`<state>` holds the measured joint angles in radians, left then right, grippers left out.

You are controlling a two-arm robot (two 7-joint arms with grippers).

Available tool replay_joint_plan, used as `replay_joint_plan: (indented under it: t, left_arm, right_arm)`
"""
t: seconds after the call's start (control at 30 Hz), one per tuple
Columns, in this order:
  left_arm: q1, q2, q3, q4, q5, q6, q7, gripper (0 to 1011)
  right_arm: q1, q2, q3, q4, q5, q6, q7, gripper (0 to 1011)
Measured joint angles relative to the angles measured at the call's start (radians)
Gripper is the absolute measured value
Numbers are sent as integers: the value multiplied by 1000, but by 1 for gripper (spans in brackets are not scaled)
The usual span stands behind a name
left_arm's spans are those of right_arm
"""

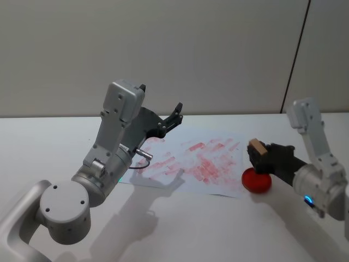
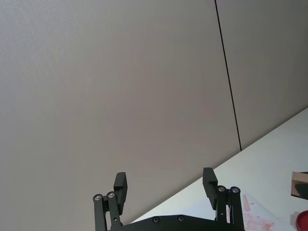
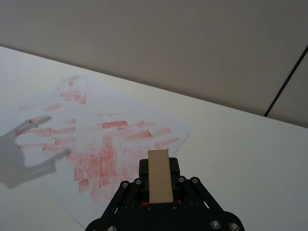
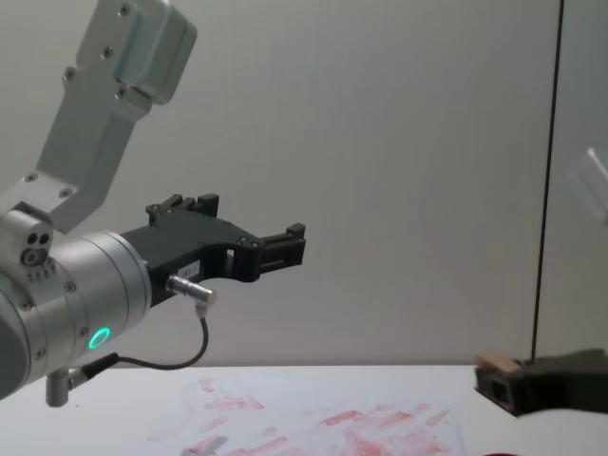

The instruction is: Use the one hand to pick up the stamp and affix it onto the A4 paper.

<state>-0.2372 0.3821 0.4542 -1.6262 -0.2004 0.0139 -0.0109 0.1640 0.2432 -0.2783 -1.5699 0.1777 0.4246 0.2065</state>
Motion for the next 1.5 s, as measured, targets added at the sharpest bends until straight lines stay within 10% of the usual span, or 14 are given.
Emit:
replay_joint_plan:
  t: [0.97, 1.5]
  left_arm:
    - [0, 0, 0, 0, 0, 0, 0, 1001]
    - [0, 0, 0, 0, 0, 0, 0, 1001]
  right_arm:
    - [-26, 22, -7, 55, -57, 14, 28, 221]
    - [-19, 15, -14, 80, -73, 5, 33, 682]
